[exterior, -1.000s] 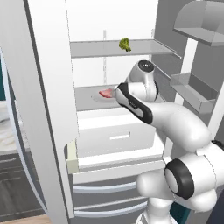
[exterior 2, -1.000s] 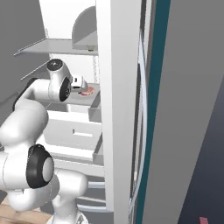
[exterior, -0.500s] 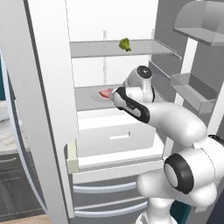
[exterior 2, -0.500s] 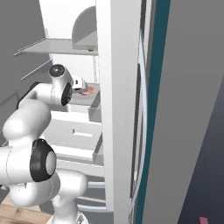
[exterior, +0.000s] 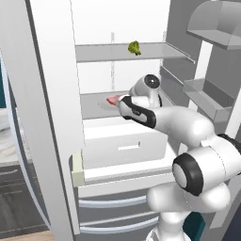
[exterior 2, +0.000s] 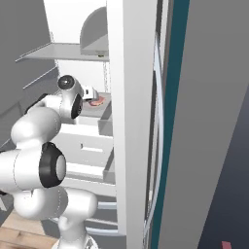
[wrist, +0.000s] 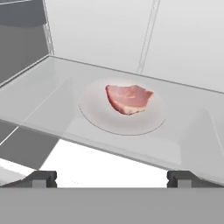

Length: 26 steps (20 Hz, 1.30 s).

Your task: Transport the steak from the fridge to the microwave and turn on the microwave.

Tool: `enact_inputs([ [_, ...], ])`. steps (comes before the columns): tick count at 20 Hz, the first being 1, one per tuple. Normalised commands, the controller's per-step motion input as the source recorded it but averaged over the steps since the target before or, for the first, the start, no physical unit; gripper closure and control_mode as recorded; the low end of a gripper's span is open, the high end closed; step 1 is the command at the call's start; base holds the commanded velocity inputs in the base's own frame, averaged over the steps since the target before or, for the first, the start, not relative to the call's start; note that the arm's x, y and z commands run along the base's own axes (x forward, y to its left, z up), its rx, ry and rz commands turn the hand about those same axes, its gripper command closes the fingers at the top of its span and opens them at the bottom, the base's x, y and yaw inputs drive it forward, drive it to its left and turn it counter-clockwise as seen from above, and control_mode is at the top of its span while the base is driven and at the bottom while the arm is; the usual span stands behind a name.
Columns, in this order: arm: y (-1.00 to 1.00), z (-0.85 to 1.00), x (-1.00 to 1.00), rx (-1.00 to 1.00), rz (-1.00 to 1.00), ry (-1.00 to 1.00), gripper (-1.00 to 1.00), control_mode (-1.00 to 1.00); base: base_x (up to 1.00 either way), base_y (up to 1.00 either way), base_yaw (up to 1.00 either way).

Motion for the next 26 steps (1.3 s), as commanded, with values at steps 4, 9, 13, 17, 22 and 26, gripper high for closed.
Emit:
enact_inputs([
  [4, 0.00, -0.03, 0.34, 0.00, 0.00, -0.01, -1.00, -1.00, 0.00, 0.00, 0.00],
  [9, 0.01, -0.06, 0.31, 0.00, 0.00, 0.00, -1.00, -1.00, 0.00, 0.00, 0.00],
  [13, 0.06, -0.08, 0.22, 0.00, -0.01, 0.00, -1.00, -1.00, 0.00, 0.00, 0.00],
  [17, 0.08, -0.08, 0.14, 0.00, -0.03, 0.00, -1.00, -1.00, 0.00, 0.00, 0.00],
  [22, 0.05, -0.11, 0.16, 0.00, -0.01, 0.00, -1.00, -1.00, 0.00, 0.00, 0.00],
  [26, 0.02, -0.12, 0.19, 0.00, 0.00, 0.00, -1.00, -1.00, 0.00, 0.00, 0.00],
])
